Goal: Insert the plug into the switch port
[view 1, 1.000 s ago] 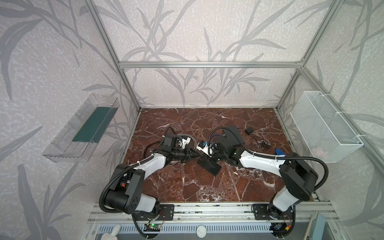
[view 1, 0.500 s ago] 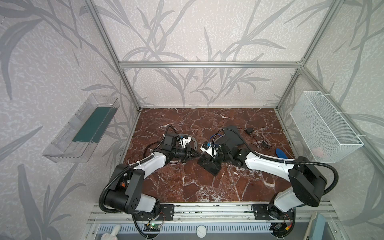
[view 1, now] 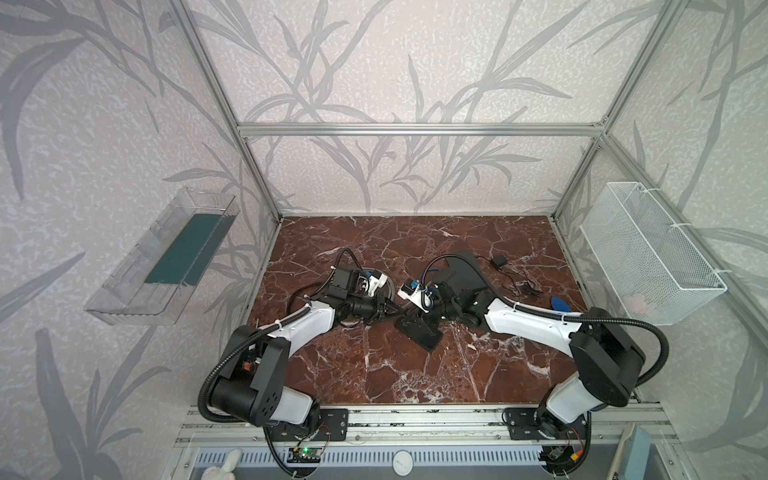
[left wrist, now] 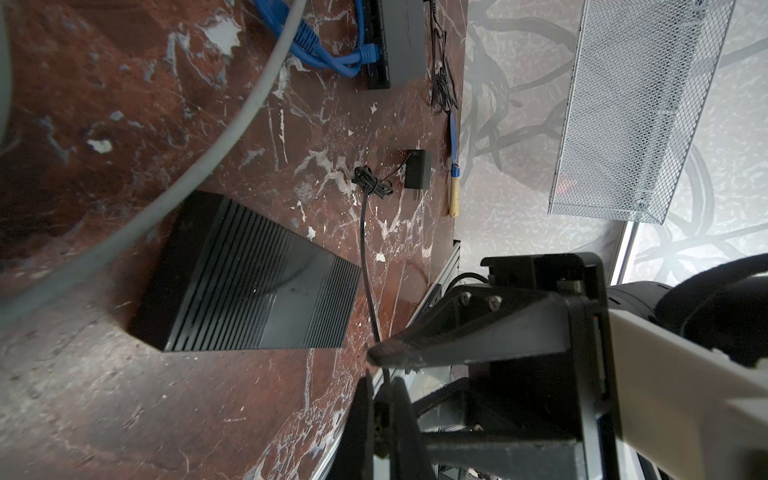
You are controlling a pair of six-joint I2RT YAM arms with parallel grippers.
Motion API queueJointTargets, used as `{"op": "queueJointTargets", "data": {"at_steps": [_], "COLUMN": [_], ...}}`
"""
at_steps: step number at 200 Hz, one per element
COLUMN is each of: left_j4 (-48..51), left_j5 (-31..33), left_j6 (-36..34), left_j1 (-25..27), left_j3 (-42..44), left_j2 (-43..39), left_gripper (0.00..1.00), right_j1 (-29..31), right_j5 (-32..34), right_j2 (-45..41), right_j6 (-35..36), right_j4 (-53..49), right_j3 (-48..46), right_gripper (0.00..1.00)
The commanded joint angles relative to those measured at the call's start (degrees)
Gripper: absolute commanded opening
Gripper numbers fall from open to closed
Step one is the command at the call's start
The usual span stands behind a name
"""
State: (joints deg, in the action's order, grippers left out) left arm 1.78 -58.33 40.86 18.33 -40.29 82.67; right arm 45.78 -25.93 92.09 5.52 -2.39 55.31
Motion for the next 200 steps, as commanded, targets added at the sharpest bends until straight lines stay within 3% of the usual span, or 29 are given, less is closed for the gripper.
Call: {"op": "queueJointTargets", "data": {"at_steps": [1, 66, 100, 141, 167, 200], "left_j4": [0.1, -0.1, 2.3, 5.9, 10.9, 20.8], "left_j5": [0.5, 0.0, 2.4, 6.5, 10.6, 18.4], "left_j6": [-0.9, -1.0, -2.1, -4.5, -9.0, -17.6], "left_j1": [0.2, 0.2, 0.0, -0.7, -0.8, 1.6], "left_j3": [-1.3, -1.7, -2.3, -3.3, -5.6, -11.4], "left_j2": [0.2, 1.0, 0.6, -1.0, 1.2, 5.1], "left_gripper": [0.06, 0.07, 0.24, 0.36, 0.37, 0.37], "right_j1": [-0.2, -0.5, -0.7, -2.0, -2.2, -2.0], "right_j5": [-1.4, -0.8, 0.5, 2.6, 5.0, 9.3], "right_j2": [0.9, 0.9, -0.2, -4.2, -7.5, -12.2], "right_j6": [-0.2, 0.4, -0.3, -2.2, -6.0, -16.0], "right_j4": [0.1, -0.8, -2.1, -4.7, -7.4, -13.6], "right_j3": [1.6, 1.4, 0.5, -4.1, -6.6, -10.1], "right_gripper": [0.26, 0.14, 0.11, 0.07, 0.07, 0.04]}}
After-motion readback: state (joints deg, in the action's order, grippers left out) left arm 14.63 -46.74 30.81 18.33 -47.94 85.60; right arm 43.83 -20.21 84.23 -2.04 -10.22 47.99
